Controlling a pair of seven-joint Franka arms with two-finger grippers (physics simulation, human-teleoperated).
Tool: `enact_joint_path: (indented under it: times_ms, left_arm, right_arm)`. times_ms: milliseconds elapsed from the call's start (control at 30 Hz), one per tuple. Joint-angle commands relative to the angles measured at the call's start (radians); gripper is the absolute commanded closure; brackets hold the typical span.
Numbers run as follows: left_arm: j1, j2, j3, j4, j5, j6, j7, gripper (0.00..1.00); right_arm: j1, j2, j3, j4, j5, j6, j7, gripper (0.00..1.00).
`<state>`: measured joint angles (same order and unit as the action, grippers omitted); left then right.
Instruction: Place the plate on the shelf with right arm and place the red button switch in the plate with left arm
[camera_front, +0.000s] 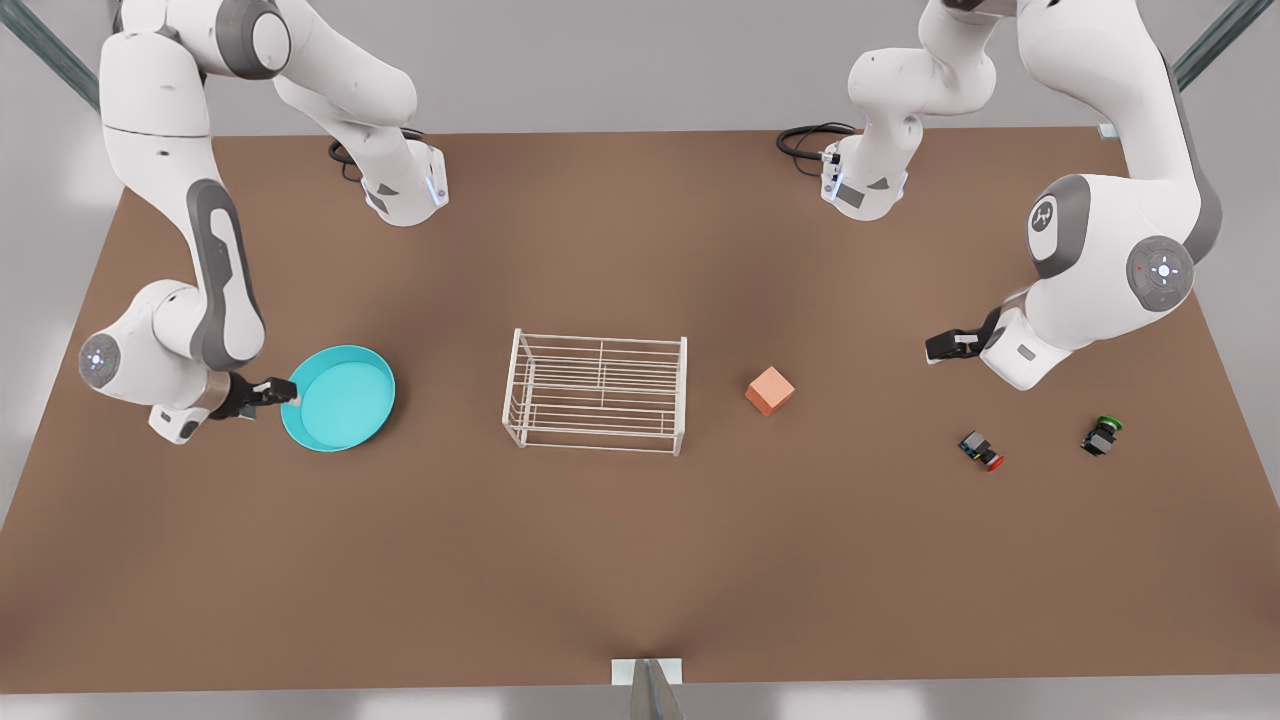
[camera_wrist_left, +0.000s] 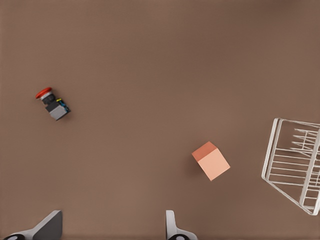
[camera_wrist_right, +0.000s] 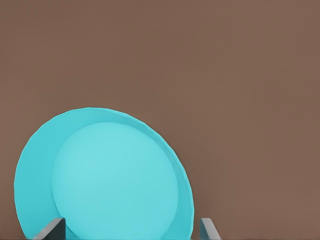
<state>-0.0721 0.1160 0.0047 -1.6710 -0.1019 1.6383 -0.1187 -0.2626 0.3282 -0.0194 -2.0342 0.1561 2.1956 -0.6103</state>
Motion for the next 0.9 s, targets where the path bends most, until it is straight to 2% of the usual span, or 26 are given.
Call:
enact_joint_path:
  times_ms: [0, 400, 867]
  left_arm:
    - [0.0, -0.001, 0.0, 0.0, 0.001, 0.0, -0.022, 0.0]
    - [0.0, -0.001, 0.0, -0.006, 0.002, 0.0, -0.022, 0.0]
    - [0.0, 0.001, 0.0, -0.006, 0.002, 0.0, -0.022, 0.0]
  right_arm:
    - [-0.024, 0.017, -0.004, -0.001, 0.011, 0.061, -0.263, 0.01]
    - [-0.047, 0.107, -0.008, 0.008, 0.112, 0.058, -0.043, 0.04]
    - [-0.061, 0.175, -0.013, 0.031, 0.115, 0.064, -0.046, 0.2]
